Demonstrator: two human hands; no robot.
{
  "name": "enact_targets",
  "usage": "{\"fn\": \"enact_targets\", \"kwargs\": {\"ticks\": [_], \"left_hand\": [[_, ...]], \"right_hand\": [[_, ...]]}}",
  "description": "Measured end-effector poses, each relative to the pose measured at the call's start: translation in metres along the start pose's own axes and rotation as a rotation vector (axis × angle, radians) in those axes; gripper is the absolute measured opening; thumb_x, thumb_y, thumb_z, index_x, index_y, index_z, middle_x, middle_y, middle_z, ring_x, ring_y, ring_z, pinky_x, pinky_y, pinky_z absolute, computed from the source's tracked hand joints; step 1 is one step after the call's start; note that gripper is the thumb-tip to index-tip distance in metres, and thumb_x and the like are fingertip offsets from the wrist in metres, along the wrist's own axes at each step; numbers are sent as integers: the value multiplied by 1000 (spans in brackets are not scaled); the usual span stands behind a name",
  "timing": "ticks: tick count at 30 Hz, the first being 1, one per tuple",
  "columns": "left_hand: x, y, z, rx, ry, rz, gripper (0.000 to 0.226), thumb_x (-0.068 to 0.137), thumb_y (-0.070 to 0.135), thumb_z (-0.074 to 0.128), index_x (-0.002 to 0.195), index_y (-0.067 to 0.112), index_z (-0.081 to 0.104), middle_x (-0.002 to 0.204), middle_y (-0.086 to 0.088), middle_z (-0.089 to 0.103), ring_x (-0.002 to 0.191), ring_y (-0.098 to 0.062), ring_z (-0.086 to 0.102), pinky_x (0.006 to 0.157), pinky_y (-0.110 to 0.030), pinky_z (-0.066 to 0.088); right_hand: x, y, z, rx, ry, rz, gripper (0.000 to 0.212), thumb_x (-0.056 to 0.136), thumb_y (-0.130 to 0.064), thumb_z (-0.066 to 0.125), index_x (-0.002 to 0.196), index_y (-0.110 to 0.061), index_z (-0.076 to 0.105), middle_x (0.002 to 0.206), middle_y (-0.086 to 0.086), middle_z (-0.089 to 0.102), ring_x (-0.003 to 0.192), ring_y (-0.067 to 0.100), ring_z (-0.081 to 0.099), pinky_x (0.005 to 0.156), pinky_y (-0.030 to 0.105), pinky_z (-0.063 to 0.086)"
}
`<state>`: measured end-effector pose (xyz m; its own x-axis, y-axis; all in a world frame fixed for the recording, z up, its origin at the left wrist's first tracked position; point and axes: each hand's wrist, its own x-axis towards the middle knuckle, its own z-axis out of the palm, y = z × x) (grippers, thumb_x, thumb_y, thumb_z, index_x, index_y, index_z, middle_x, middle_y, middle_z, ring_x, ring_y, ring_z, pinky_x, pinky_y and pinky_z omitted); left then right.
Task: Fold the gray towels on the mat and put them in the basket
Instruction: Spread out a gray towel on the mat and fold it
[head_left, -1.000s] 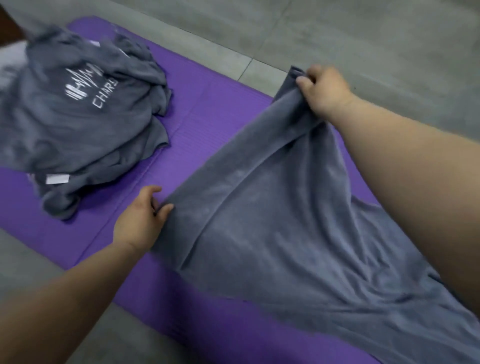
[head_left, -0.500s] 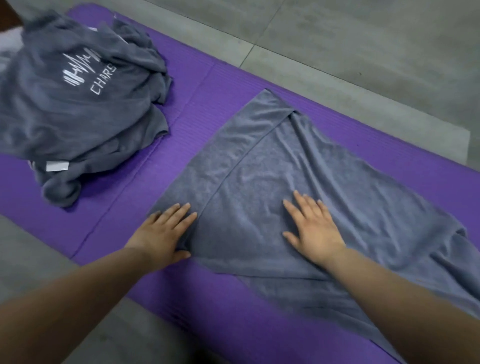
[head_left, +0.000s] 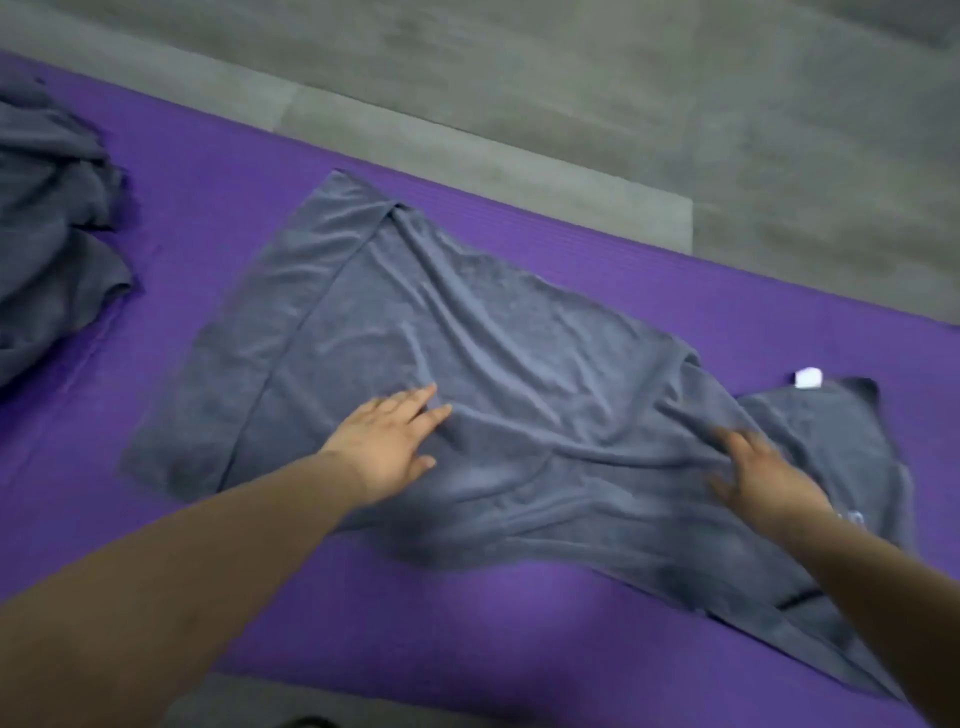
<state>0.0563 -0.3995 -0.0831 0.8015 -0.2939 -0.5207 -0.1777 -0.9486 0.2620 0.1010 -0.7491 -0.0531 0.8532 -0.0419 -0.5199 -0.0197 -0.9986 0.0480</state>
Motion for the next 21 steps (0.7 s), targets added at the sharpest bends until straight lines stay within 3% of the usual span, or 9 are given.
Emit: {"fn": "enact_targets", "kwargs": {"ticks": [2,5,8,14,18,21], "left_hand": [[7,35,0,50,-113,158,64,94,36,41,146,28,4,156,2,-8,144,-14,6,116,-31,11],[15,67,-2,201,-254,296,62,94,33,40,145,32,5,156,6,-10,144,-11,4,116,-30,11],[37,90,-3,300,-200,306,63,94,37,38,146,30,1,156,4,-7,144,-11,4,116,-26,7],[67,145,6,442,-323,211,64,95,30,39,145,31,-1,156,-1,-11,145,-20,-3,118,-33,10],[65,159,15,477,-297,139,71,94,35,40,144,30,-11,155,-2,-17,145,-19,-6,117,-31,8],[68,162,13,493,-278,76,77,91,40,43,144,29,-12,153,-3,-22,144,-18,-8,117,-32,6]], "right_hand": [[-23,48,11,116,-64,253,62,89,-24,53,143,-12,24,146,18,29,132,37,34,109,43,30],[-56,108,46,266,-149,439,72,84,-17,62,143,-4,22,148,23,26,135,39,29,112,42,26],[-79,146,71,373,-135,567,61,86,-16,59,139,-4,32,143,24,35,132,37,35,105,36,30],[-98,217,99,491,-86,945,58,90,-23,52,139,-5,29,143,23,32,133,37,28,108,39,26],[-79,244,110,771,15,988,67,85,-13,61,140,4,25,131,25,42,124,33,41,106,43,28],[-63,243,120,803,-11,957,62,77,-16,69,125,8,39,120,28,47,113,33,47,98,43,37]]}}
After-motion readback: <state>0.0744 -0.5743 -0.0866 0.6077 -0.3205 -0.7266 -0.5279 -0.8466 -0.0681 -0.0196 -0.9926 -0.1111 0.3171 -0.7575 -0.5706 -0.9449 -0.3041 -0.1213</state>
